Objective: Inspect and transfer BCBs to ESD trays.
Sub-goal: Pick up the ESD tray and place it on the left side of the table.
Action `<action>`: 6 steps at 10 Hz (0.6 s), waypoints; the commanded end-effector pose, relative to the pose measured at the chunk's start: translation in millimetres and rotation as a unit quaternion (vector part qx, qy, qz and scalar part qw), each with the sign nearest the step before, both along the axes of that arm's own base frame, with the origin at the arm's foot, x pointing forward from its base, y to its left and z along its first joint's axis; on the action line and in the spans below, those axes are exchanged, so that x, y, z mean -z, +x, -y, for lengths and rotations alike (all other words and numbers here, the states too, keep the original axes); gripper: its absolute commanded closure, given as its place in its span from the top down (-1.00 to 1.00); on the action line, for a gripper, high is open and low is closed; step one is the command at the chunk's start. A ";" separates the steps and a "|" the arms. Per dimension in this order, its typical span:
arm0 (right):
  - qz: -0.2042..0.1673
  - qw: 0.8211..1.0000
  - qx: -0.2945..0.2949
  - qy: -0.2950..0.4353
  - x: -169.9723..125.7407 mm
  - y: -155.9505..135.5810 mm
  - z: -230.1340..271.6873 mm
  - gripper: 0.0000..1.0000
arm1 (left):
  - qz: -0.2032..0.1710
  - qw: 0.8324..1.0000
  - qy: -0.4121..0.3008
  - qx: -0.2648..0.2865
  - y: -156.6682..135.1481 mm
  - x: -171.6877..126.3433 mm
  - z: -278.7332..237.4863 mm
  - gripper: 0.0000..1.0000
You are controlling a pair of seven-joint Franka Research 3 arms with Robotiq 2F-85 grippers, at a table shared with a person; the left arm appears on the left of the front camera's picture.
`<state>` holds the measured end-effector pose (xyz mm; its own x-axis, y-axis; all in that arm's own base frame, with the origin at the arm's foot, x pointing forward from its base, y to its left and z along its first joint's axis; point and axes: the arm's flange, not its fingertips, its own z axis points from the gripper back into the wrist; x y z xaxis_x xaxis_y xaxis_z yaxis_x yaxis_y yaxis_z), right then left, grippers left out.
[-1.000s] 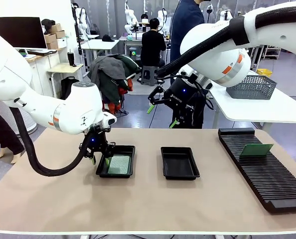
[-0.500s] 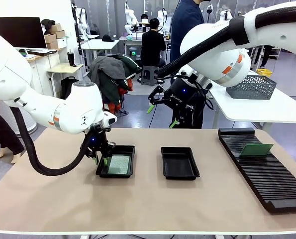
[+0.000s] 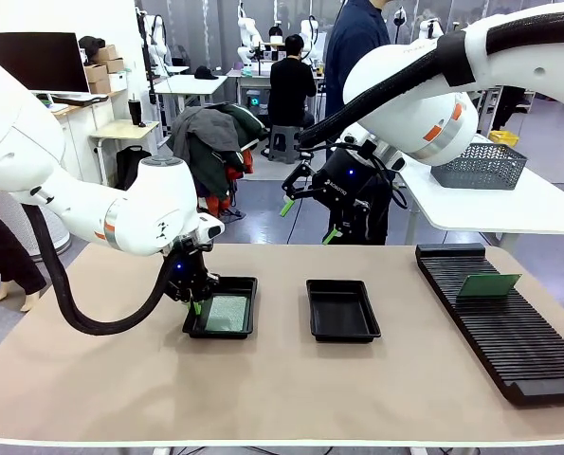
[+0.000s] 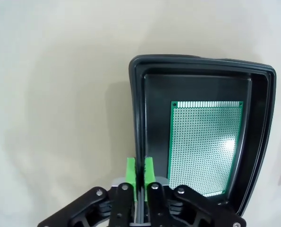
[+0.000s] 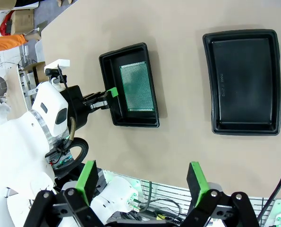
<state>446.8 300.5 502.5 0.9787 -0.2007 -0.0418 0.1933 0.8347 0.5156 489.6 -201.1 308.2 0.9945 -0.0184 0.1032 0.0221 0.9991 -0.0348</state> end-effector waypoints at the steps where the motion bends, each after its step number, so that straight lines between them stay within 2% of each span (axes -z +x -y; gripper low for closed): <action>1: -0.005 1.000 0.003 -0.001 0.1 0.3 -0.7 1.00 | 0.006 1.000 -0.002 0.001 4.2 0.0 2.8 -0.97; 5: -0.005 1.000 0.003 -0.001 0.1 0.3 -0.7 1.00 | 0.003 1.000 -0.010 -0.008 5.7 -3.0 -0.7 -1.00; 6: -0.005 1.000 0.003 -0.001 0.1 0.3 -0.7 1.00 | 0.001 1.000 -0.013 -0.028 7.0 -4.6 -2.2 -1.00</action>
<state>446.8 300.5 502.5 0.9787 -0.2007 -0.0418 0.1933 0.8347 0.5156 493.4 -199.1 311.7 0.9941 -0.0005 0.1086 0.0052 0.9990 -0.0433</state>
